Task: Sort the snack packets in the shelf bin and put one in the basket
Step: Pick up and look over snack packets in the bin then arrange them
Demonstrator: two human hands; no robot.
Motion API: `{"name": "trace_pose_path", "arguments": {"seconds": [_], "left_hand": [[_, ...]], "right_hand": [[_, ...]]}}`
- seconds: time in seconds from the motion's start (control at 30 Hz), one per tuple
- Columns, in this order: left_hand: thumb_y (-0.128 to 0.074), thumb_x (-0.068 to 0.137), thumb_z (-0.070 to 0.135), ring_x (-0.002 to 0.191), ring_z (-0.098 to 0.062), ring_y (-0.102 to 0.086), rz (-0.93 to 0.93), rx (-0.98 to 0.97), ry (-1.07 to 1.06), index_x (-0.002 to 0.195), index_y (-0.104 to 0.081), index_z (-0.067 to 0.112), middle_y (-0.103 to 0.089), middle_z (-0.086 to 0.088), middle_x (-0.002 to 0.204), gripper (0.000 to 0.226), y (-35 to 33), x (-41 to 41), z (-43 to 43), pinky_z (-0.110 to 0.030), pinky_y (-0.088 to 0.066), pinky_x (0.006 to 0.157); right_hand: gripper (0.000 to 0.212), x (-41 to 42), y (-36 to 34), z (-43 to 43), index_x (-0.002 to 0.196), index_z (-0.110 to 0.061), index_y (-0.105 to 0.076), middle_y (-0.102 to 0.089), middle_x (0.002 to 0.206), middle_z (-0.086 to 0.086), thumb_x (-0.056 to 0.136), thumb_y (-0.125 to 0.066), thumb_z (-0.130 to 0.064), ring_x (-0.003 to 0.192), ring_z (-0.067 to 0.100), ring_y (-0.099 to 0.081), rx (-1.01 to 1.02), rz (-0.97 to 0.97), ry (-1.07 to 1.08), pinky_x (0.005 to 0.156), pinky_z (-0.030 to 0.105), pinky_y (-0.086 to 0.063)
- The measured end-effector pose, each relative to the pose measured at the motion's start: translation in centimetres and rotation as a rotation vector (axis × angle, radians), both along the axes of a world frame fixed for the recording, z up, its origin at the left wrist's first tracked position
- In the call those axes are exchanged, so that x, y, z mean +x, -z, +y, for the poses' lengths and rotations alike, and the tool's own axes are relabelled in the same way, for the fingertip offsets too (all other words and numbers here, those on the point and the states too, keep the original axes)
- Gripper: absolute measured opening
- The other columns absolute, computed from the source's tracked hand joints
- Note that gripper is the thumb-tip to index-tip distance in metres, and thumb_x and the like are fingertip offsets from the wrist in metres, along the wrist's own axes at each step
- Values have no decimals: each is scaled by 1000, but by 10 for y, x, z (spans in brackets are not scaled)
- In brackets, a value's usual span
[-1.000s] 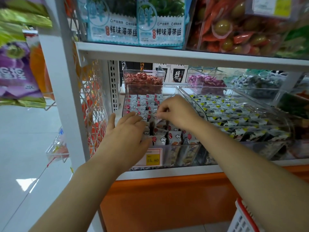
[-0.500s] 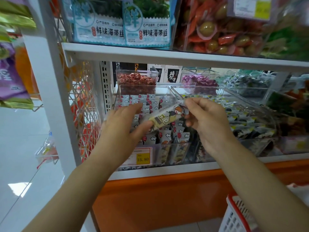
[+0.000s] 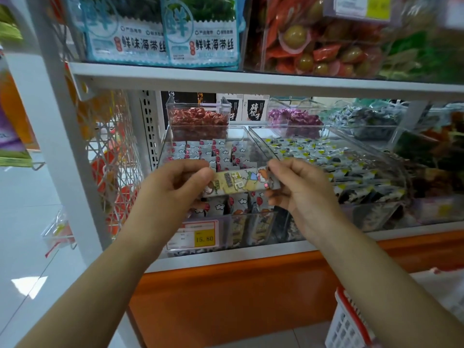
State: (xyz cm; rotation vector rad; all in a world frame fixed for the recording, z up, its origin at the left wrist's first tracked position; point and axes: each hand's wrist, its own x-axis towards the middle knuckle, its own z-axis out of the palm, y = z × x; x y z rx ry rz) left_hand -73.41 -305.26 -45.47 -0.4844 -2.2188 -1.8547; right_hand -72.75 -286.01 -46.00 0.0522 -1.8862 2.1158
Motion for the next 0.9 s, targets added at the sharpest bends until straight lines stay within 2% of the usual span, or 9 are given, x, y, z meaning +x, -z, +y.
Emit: {"name": "trace_pose_path", "arguments": {"seconds": [0.07, 0.13, 0.23, 0.33, 0.5, 0.6, 0.73, 0.83, 0.9], "left_hand": [[-58, 74, 35, 79, -3, -68, -113, 150, 78, 100, -65, 24, -70, 16, 85, 30, 0, 0, 0, -12, -52, 64], [-59, 67, 33, 82, -8, -69, -211, 290, 123, 101, -66, 16, -73, 7, 88, 38, 0, -2, -1, -14, -53, 68], [-60, 68, 22, 73, -7, -68, -306, 477, 171, 76, -73, 12, -74, 1, 79, 17, 0, -3, 0, -15, -54, 66], [-59, 69, 18, 65, -6, -66, -354, 588, 187, 54, -72, 15, -72, 1, 72, 19, 0, -3, 0, -14, -54, 63], [-58, 78, 10, 68, -11, -67, -381, 674, 120, 76, -59, 7, -69, -11, 87, 4, 4, -5, 0, -16, -55, 60], [-52, 87, 4, 69, -13, -69, -360, 654, 100, 77, -54, 7, -69, -9, 81, 10, 4, -5, 0, -17, -55, 60], [-58, 82, 18, 87, -20, -70, -375, 625, 227, 73, -54, 8, -71, -10, 89, 13, 2, -4, 0, -23, -56, 70], [-62, 70, 13, 83, -22, -71, -351, 583, 214, 75, -51, 9, -72, -8, 79, 12, 3, -3, 1, -21, -56, 67], [-61, 72, 11, 81, -20, -71, -309, 512, 176, 82, -52, 11, -72, -5, 77, 14, 3, -3, 0, -19, -55, 67]], "right_hand": [[18, -1, 1, -2, 77, -7, -62, -65, 57, -3, 91, -58, -16, 45, 9, -57, -21, -12, 33, 41, 18, -46], [19, -2, 3, -3, 77, -6, -61, -63, 55, -3, 93, -55, -17, 44, 8, -55, -44, -9, 46, 41, 19, -45], [22, -1, 5, -5, 77, -8, -61, -61, 56, -3, 94, -53, -20, 45, 7, -54, -120, -27, 12, 42, 19, -45], [23, -1, 6, -10, 73, -12, -62, -57, 61, 1, 93, -55, -22, 44, 7, -52, -253, -67, -50, 41, 19, -45], [19, -1, 8, -14, 78, -11, -62, -57, 65, 6, 90, -56, -24, 42, 9, -53, -365, -84, -146, 38, 18, -42], [18, -2, 9, -12, 80, -8, -55, -57, 80, 15, 95, -51, -19, 48, 14, -61, -219, 16, -84, 43, 21, -49], [19, -3, 9, -6, 77, -12, -52, -53, 75, 13, 96, -48, -13, 61, 18, -64, 32, 167, 21, 59, 26, -55], [13, -2, 9, -7, 85, -13, -54, -54, 97, 30, 96, -49, -12, 70, 23, -66, 141, 167, 26, 67, 33, -58], [13, 0, 10, -8, 94, -19, -59, -59, 106, 21, 95, -49, -11, 80, 21, -67, 183, 164, 1, 67, 31, -58]]}}
